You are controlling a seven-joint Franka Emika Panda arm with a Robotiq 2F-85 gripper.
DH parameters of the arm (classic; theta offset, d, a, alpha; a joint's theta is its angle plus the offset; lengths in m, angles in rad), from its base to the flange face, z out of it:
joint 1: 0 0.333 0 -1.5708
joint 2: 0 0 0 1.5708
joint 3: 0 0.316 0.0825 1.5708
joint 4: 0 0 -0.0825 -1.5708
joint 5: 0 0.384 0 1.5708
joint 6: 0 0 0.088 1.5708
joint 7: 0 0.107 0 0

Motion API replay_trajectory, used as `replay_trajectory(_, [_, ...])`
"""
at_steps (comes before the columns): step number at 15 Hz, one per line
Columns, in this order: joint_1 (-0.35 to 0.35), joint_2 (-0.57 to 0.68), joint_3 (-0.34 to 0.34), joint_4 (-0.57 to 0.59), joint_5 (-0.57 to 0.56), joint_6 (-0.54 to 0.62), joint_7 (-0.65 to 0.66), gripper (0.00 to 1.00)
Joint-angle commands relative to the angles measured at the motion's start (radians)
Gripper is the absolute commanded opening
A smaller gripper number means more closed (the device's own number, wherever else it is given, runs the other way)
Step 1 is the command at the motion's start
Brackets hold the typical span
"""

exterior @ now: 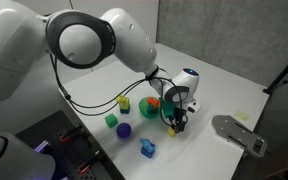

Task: Pick up the yellow toy dog on the right and put it in the green bowl

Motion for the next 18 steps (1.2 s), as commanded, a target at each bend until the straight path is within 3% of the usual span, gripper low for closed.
replay_trajectory(1, [-0.003,0.051,-0.008,0.068,0.003,-0.027,0.029,1.00])
replay_trajectory(8, [-0.002,0.064,-0.007,0.082,0.003,-0.092,0.033,1.00])
replay_trajectory(9, [-0.001,0.064,-0.009,0.084,0.001,-0.104,0.034,0.75])
replay_trajectory(10, [0.000,0.063,-0.009,0.086,-0.001,-0.116,0.034,0.73])
replay_trajectory(13, [0.002,0.052,-0.007,0.086,-0.002,-0.135,0.031,0.50])
replay_trajectory(16, [0.003,0.019,0.006,0.079,0.002,-0.161,0.014,0.37])
replay_trajectory(18, [0.010,-0.018,0.016,0.053,0.002,-0.155,0.002,0.18])
